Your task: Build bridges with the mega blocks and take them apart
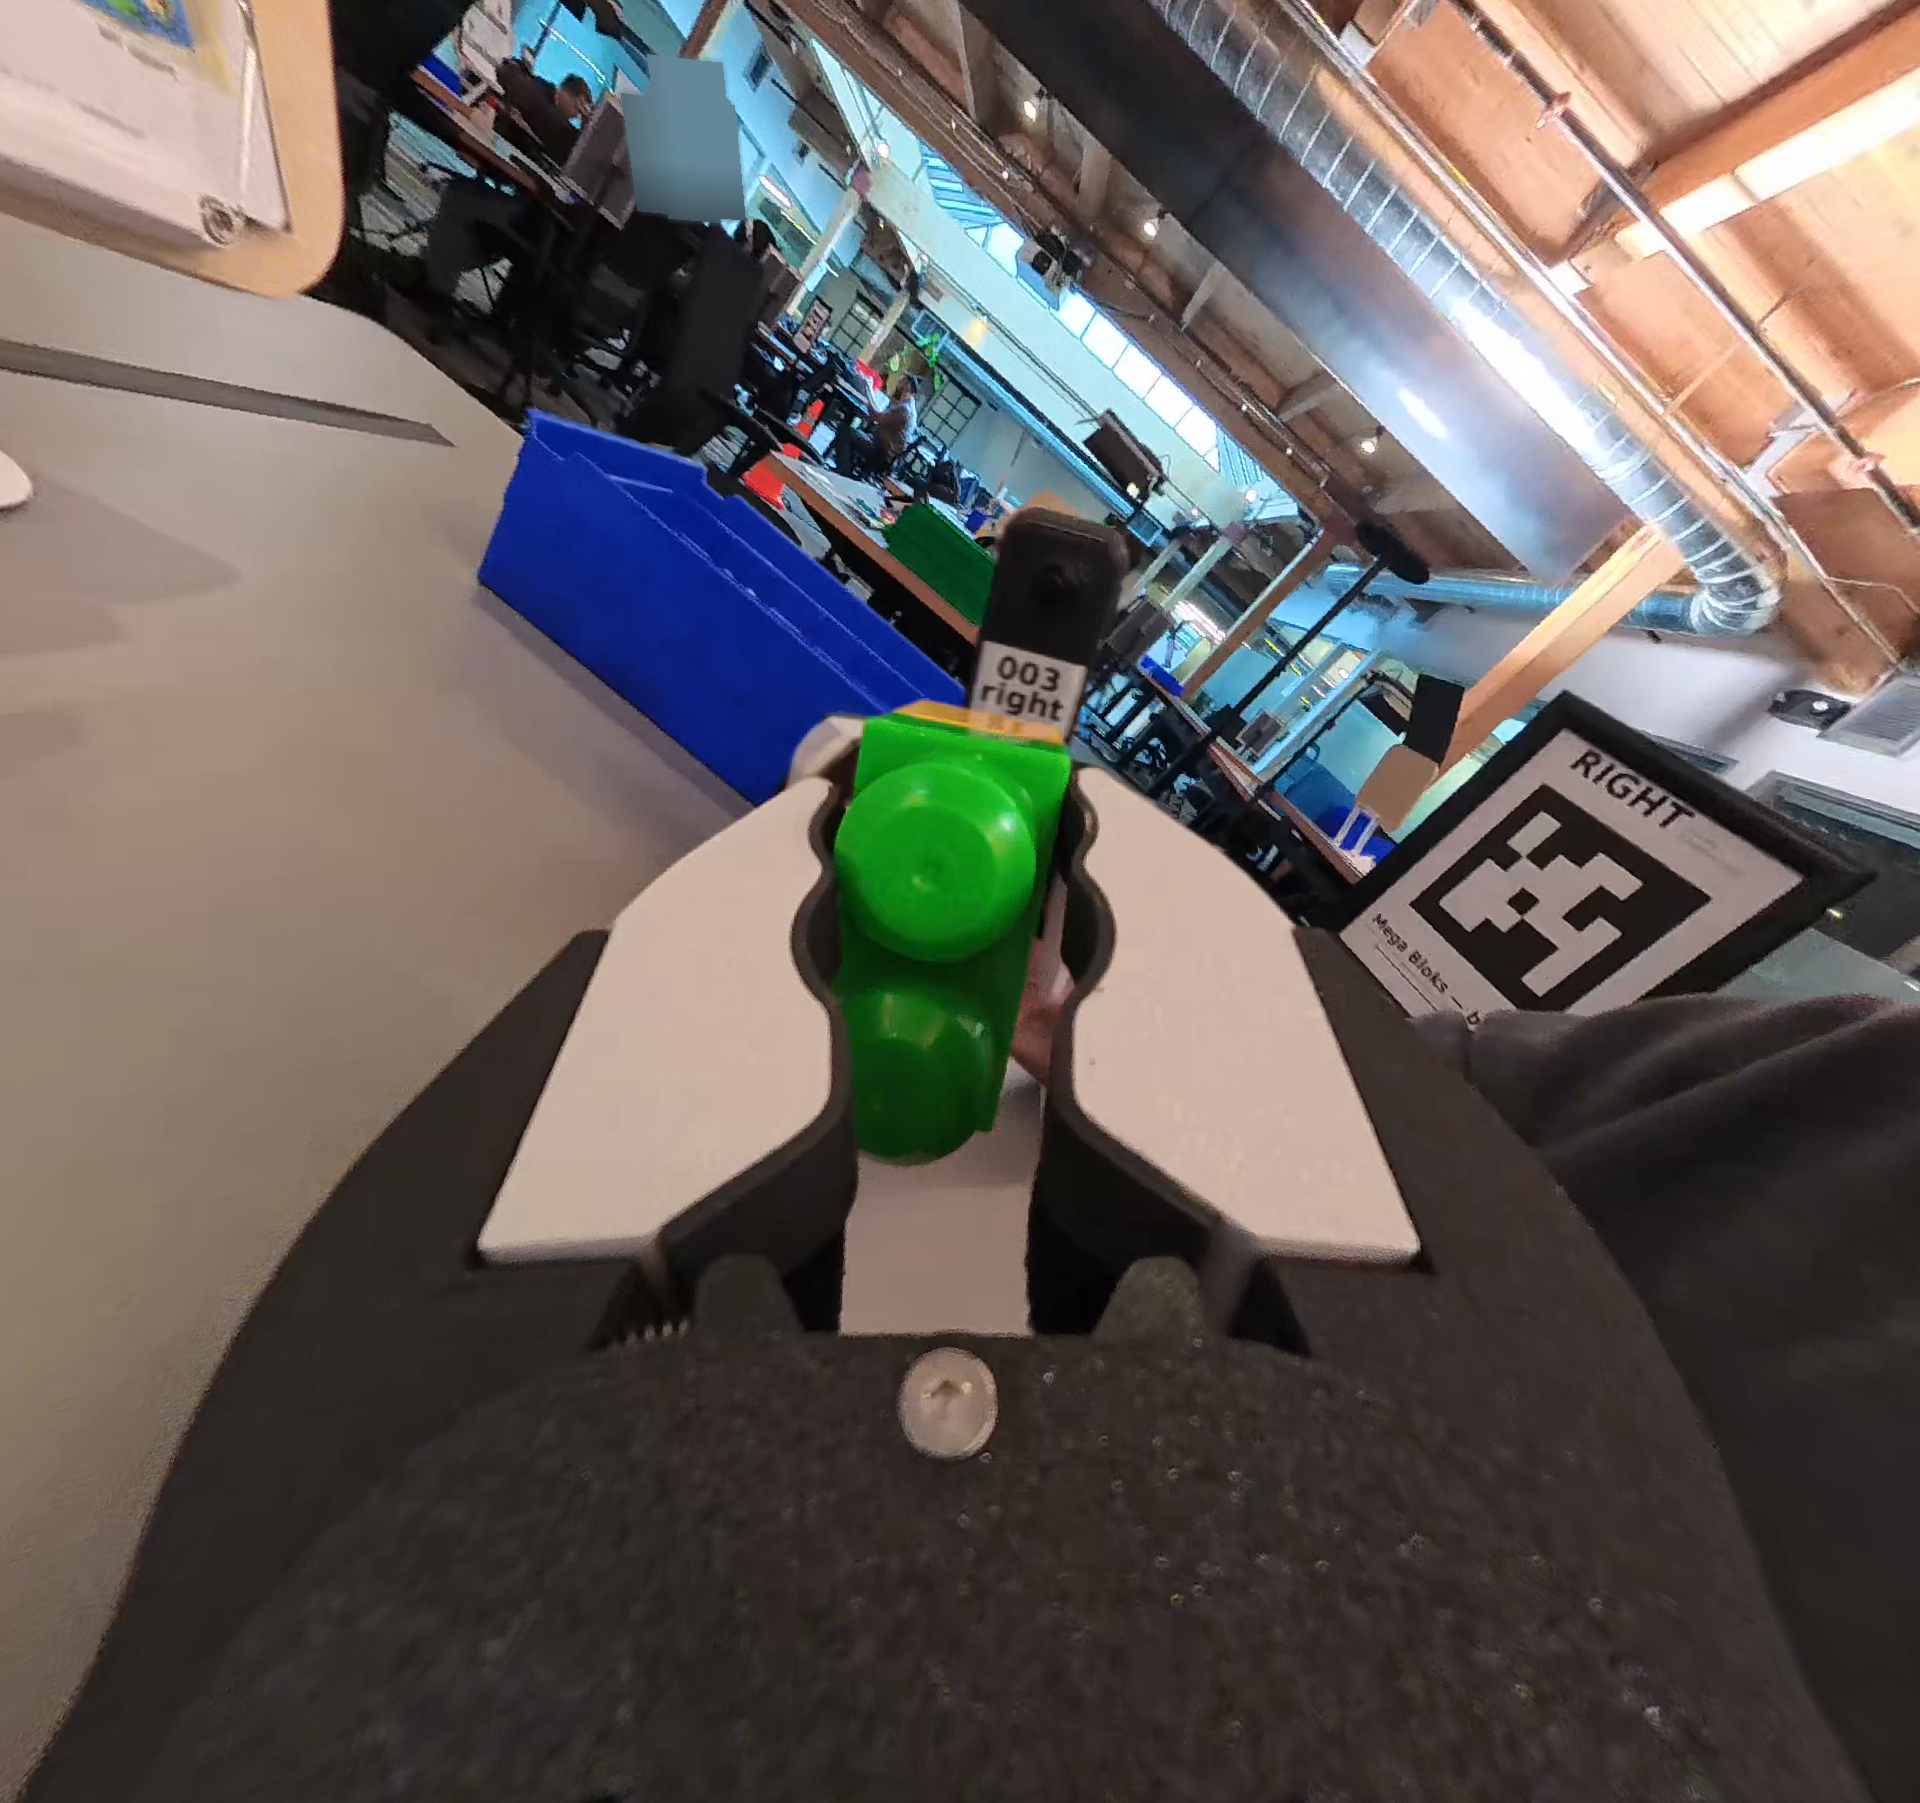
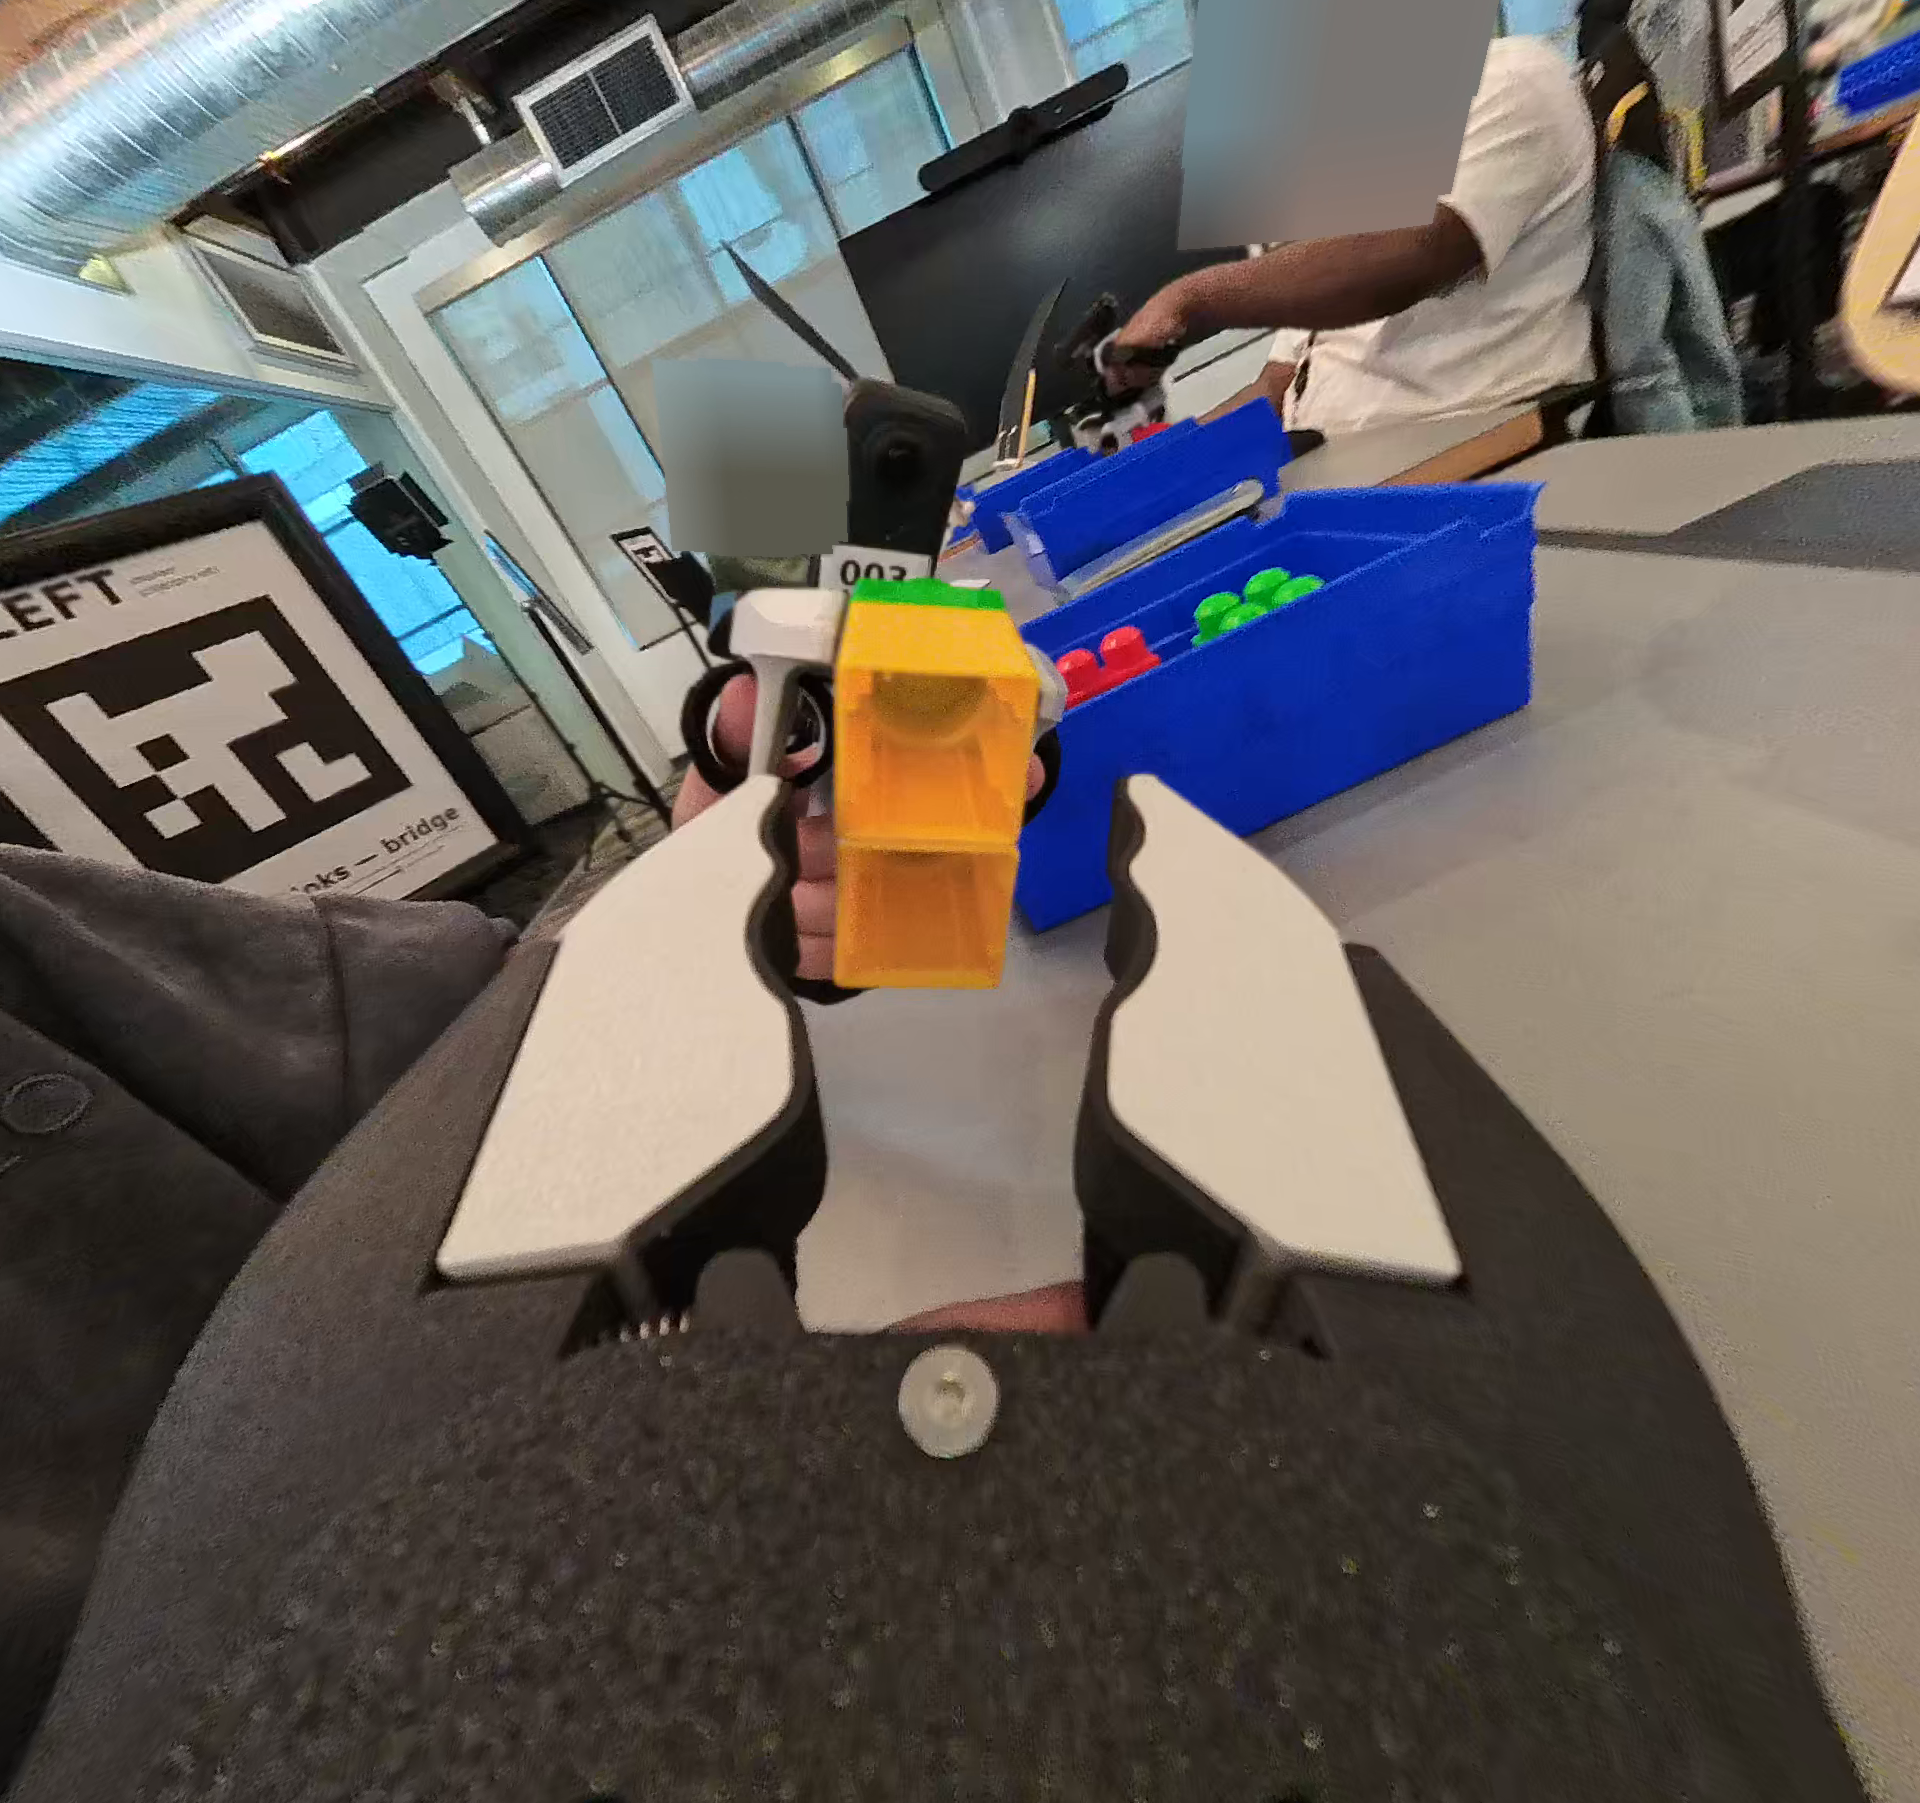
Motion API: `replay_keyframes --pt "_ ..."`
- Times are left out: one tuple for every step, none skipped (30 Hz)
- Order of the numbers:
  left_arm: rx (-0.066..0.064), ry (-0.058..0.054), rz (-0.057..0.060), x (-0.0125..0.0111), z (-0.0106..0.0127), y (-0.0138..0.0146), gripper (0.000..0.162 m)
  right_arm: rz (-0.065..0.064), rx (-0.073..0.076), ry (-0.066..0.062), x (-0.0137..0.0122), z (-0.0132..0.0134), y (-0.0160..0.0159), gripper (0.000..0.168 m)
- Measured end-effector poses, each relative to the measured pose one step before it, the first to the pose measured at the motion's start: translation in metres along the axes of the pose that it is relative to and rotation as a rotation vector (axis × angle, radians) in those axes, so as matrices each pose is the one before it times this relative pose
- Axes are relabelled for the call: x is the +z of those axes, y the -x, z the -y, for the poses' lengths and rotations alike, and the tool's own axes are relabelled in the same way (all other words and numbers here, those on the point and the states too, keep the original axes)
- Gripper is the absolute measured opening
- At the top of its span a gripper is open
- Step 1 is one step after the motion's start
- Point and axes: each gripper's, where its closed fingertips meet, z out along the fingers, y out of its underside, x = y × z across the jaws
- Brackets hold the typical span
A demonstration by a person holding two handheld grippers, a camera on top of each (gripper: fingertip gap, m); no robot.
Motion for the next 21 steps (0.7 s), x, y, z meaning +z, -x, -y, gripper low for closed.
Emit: replay_keyframes --pt "-0.0037 0.0066 -0.0053 0.00003 -0.00384 0.00042 0.039 0.0066 0.0151 -0.0060 0.00143 -0.00448 -0.00211 0.054" --pt "0.0012 0.0089 0.0093 0.00002 -0.00383 0.00180 0.039 0.0116 0.0175 -0.0101 0.00099 -0.00324 -0.00086 0.051" --pt "0.0107 -0.0072 0.0257 -0.00040 -0.00140 0.00348 0.039 0.0221 0.0182 -0.0033 0.00077 -0.00263 0.00114 0.046" --pt "0.0111 -0.0049 0.0111 -0.00014 -0.00113 0.00156 0.039 0.0212 0.0080 -0.0082 -0.00022 -0.00098 0.00206 0.035" --pt "0.0036 0.0050 -0.0032 0.00011 -0.00159 -0.00013 0.039 -0.0004 0.0028 -0.0116 -0.00070 -0.00005 -0.00043 0.035" --pt "0.0002 0.0049 -0.0009 -0.00010 -0.00104 0.00024 0.039 -0.0010 -0.0006 0.0012 -0.00044 -0.00116 -0.00030 0.035" --pt "0.0020 0.0001 0.0021 0.00010 -0.00050 0.00029 0.038 -0.0015 -0.0041 -0.0074 -0.00052 0.00006 -0.00008 0.035" --pt "0.0045 -0.0058 0.0017 0.00039 0.00008 -0.00034 0.038 0.0020 0.0013 -0.0143 -0.00035 0.00075 0.00041 0.034" --pt "0.0052 -0.0039 0.0031 0.00038 0.00014 -0.00034 0.038 0.0023 0.0031 -0.0049 -0.00042 -0.00039 0.00018 0.034" --pt "0.0058 0.0006 0.0082 0.00027 -0.00028 0.00027 0.038 0.0030 0.0050 0.0032 -0.00036 -0.00147 -0.00024 0.034" --pt "0.0103 0.0005 0.0120 0.00053 -0.00050 0.00028 0.038 0.0044 0.0029 0.0039 -0.00082 -0.00121 -0.00026 0.034" --pt "0.0151 0.0037 0.0065 0.00083 -0.00104 -0.00072 0.038 0.0101 -0.0031 -0.0038 -0.00159 0.00023 0.00091 0.034" --pt "0.0116 0.0064 0.0016 0.00072 -0.00095 -0.00141 0.037 0.0059 -0.0003 0.0026 -0.00089 -0.00002 0.00091 0.034" --pt "0.0075 0.0058 -0.0001 0.00053 -0.00043 -0.00137 0.038 0.0026 -0.0068 0.0023 -0.00087 0.00056 0.00117 0.034" --pt "0.0078 0.0055 -0.0057 0.00046 -0.00010 -0.00202 0.037 0.0026 -0.0114 -0.0024 -0.00098 0.00167 0.00190 0.034" --pt "0.0089 0.0011 -0.0063 0.00049 0.00002 -0.00220 0.037 0.0017 -0.0111 0.0049 -0.00069 0.00072 0.00167 0.034" --pt "0.0094 0.0006 -0.0036 0.00055 -0.00028 -0.00203 0.037 0.0044 -0.0048 0.0033 -0.00128 0.00094 0.00146 0.034" --pt "0.0052 -0.0006 0.0016 0.00069 -0.00036 -0.00112 0.037 0.0013 -0.0005 0.0004 -0.00129 0.00073 0.00056 0.034" --pt "0.0019 -0.0080 0.0043 0.00068 0.00047 -0.00073 0.037 0.0048 0.0015 -0.0069 -0.00173 0.00133 0.00049 0.034" --pt "0.0030 -0.0093 -0.0030 -0.00006 0.00136 -0.00115 0.037 0.0109 0.0076 -0.0137 -0.00277 0.00231 0.00053 0.034" --pt "-0.0035 -0.0347 0.0013 -0.00387 0.00661 0.00117 0.037 0.0054 0.0213 -0.0330 -0.00610 0.00584 -0.00167 0.034"
